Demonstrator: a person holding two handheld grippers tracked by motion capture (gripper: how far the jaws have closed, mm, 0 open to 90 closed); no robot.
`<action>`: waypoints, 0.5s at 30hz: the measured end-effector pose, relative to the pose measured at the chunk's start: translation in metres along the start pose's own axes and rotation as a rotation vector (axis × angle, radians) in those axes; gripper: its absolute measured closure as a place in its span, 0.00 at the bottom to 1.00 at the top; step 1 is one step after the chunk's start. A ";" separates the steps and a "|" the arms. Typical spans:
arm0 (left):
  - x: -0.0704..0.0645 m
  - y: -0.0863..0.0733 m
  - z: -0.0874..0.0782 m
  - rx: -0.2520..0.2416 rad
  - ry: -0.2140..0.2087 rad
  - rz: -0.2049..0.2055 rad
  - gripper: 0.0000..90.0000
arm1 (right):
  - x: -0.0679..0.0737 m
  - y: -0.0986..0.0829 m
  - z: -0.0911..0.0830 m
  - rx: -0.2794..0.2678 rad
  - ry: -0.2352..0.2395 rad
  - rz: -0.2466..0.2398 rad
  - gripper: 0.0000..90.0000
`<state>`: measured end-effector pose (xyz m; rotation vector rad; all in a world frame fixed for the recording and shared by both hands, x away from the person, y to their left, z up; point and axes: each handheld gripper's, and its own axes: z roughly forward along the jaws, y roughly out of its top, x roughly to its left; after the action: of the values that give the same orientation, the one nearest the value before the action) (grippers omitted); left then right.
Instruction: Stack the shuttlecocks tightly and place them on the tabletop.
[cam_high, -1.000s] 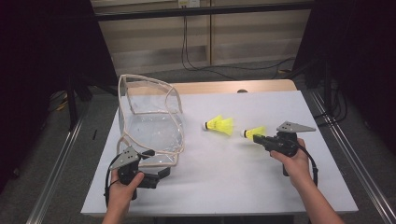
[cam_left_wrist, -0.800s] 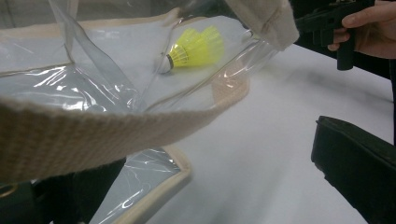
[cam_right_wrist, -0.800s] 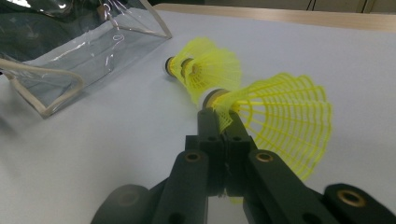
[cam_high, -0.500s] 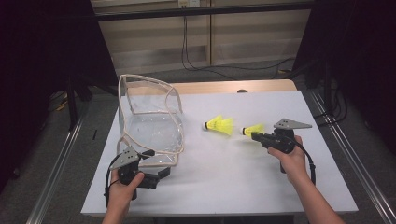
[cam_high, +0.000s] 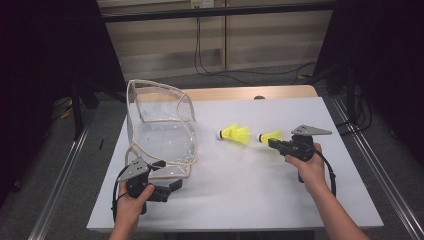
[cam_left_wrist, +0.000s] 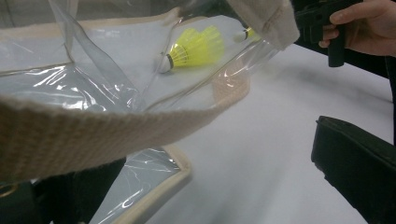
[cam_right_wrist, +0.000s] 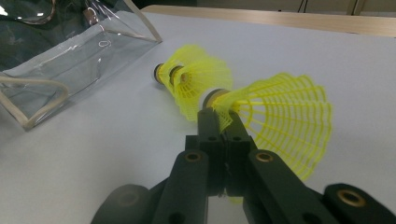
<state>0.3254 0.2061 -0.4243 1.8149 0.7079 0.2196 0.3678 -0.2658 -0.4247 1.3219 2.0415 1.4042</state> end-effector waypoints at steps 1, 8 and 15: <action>0.000 0.000 0.000 0.000 0.000 0.000 0.04 | 0.000 0.000 0.000 -0.001 0.000 0.002 1.00; 0.000 0.000 0.000 0.000 -0.001 0.001 0.04 | -0.002 -0.001 0.005 0.000 -0.001 0.015 1.00; 0.000 0.000 0.000 0.000 0.000 0.000 0.04 | -0.001 0.000 0.010 0.006 -0.004 0.007 1.00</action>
<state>0.3253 0.2060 -0.4242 1.8147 0.7076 0.2198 0.3753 -0.2611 -0.4292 1.3340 2.0420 1.3981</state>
